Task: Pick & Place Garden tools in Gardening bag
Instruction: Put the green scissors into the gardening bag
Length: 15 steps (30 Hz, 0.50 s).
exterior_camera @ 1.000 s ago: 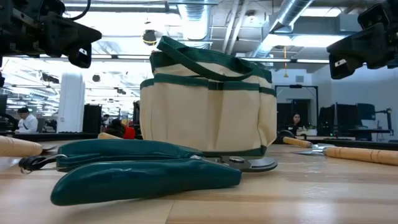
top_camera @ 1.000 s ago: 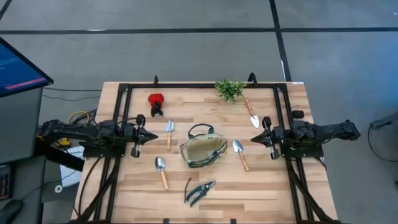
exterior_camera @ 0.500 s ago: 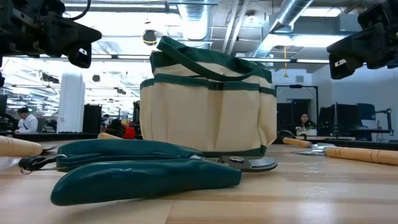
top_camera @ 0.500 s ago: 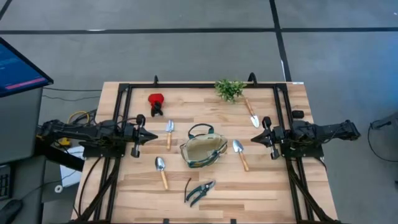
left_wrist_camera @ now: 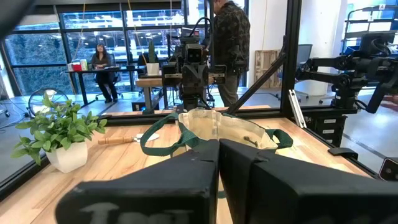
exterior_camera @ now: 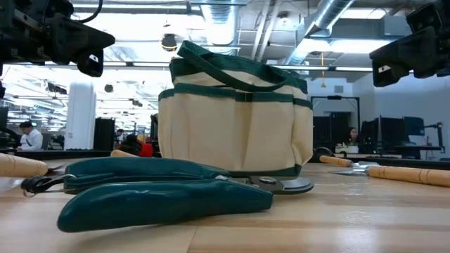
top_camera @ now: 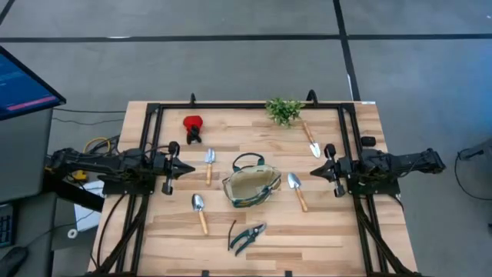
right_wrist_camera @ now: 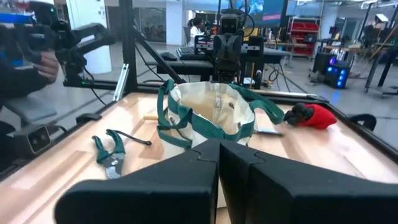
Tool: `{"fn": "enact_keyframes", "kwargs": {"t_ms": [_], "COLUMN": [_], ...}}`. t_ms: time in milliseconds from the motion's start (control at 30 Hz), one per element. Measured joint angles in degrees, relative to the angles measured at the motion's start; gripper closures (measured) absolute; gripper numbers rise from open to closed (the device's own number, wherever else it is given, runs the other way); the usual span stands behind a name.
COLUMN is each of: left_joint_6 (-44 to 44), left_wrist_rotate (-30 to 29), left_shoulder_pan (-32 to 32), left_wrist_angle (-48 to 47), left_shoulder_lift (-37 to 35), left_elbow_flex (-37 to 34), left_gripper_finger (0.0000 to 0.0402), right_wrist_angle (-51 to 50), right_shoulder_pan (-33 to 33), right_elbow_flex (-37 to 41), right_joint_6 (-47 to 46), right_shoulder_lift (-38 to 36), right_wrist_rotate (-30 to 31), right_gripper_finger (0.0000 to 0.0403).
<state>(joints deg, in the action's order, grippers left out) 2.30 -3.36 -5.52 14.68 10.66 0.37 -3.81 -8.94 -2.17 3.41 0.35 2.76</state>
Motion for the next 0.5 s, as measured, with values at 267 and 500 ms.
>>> {"fn": "enact_keyframes", "kwargs": {"t_ms": [267,500], "left_joint_6": [-0.01,-0.08], "left_wrist_rotate": [0.0,0.0], "left_shoulder_pan": [0.02,0.01], "left_wrist_angle": [0.0,0.16], "left_shoulder_lift": [0.0,-0.01], "left_elbow_flex": [-0.01,0.0], "left_gripper_finger": [0.04,0.04], "right_wrist_angle": [0.88,1.25], "right_shoulder_pan": [0.05,0.05], "right_elbow_flex": [0.15,0.19], "right_joint_6": [0.17,0.15], "right_shoulder_lift": [-0.01,-0.01], "right_wrist_rotate": [0.27,0.26], "right_gripper_finger": [0.0403,0.0403]}}
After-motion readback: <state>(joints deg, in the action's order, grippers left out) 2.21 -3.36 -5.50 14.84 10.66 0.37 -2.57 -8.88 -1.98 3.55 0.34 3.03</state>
